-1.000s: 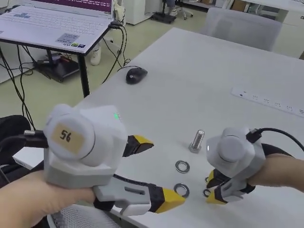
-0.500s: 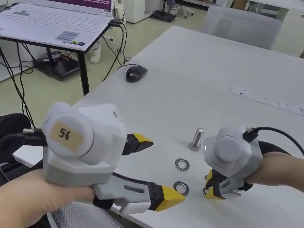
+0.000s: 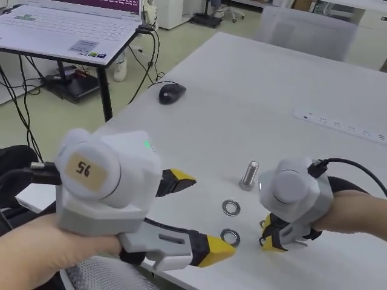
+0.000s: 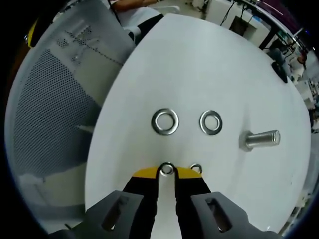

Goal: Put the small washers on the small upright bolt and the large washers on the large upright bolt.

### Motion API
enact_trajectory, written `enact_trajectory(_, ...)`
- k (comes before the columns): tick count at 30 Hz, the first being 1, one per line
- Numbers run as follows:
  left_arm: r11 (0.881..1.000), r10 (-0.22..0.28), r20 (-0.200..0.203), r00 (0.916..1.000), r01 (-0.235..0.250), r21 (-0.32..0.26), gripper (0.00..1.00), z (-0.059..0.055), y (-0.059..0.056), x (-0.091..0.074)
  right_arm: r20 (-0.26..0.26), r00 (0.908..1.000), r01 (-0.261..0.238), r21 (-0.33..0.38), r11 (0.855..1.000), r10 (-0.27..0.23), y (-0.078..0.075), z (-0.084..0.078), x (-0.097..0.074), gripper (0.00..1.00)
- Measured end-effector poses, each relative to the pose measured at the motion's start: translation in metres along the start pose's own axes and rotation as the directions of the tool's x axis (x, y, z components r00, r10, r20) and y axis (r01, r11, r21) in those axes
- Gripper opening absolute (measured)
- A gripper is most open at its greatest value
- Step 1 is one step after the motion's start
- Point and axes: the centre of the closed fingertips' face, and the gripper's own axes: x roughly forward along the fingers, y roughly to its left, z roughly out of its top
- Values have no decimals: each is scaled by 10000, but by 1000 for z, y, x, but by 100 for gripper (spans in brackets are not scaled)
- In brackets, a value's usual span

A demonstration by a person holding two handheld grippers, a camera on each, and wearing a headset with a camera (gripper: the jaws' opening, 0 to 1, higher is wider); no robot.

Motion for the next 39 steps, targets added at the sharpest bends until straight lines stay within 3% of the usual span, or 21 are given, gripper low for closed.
enact_trajectory(7,9999,-119,-81,9999,119,33,66,-1,-2,4,38,9999,161,307,9994,-163,-7,-17,-26,12)
enact_trajectory(12,9997,-243,-125,9996,243,64,66,-2,-5,8,-200,9979,629,593,9963,-618,-18,-44,-50,12)
enact_trajectory(20,9995,-302,-219,9993,303,55,66,-4,-6,10,-184,9917,1285,1022,9864,-1272,-37,-66,-76,12)
enact_trajectory(29,9996,-290,-275,9992,290,-3,66,-5,-4,11,-249,9838,1790,1354,9745,-1773,-60,-76,-92,12)
enact_trajectory(39,9997,-246,-283,9993,245,-29,66,-4,-1,13,-445,9815,1911,1505,9700,-1864,-83,-88,-93,12)
